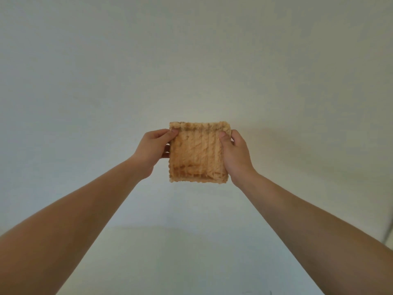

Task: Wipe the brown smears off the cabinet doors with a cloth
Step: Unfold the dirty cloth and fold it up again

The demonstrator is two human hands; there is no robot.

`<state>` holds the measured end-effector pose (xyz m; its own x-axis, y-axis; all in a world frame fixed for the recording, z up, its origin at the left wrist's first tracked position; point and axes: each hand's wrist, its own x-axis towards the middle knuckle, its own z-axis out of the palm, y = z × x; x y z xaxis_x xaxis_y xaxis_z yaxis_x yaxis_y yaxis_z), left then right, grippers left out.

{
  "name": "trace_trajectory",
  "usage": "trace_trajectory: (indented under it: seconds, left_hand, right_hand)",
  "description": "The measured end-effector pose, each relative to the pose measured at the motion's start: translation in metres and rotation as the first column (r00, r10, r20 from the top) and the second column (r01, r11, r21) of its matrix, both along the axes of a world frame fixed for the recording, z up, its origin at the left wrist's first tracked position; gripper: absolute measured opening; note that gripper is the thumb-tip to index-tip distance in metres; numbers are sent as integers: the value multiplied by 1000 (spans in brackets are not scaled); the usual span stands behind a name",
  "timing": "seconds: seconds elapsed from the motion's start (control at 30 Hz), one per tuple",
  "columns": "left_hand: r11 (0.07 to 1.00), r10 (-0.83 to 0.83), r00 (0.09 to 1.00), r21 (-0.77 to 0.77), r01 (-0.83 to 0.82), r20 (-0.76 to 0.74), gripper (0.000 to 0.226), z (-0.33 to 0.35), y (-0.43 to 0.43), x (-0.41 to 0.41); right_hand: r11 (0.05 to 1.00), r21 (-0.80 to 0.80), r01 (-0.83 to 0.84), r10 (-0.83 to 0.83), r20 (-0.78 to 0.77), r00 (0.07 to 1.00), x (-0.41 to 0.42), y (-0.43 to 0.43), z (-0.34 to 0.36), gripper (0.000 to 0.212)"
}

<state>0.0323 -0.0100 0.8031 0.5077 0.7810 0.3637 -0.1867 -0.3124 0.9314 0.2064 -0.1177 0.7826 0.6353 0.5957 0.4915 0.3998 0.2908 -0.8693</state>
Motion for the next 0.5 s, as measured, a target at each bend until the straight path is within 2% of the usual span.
trace_trajectory:
  seconds: [0.5]
  left_hand:
    - [995,75,997,-68,-74,14,29,-139,15,36]
  right_hand:
    - [1000,-18,19,-19,9,1000,31,22,-138,34]
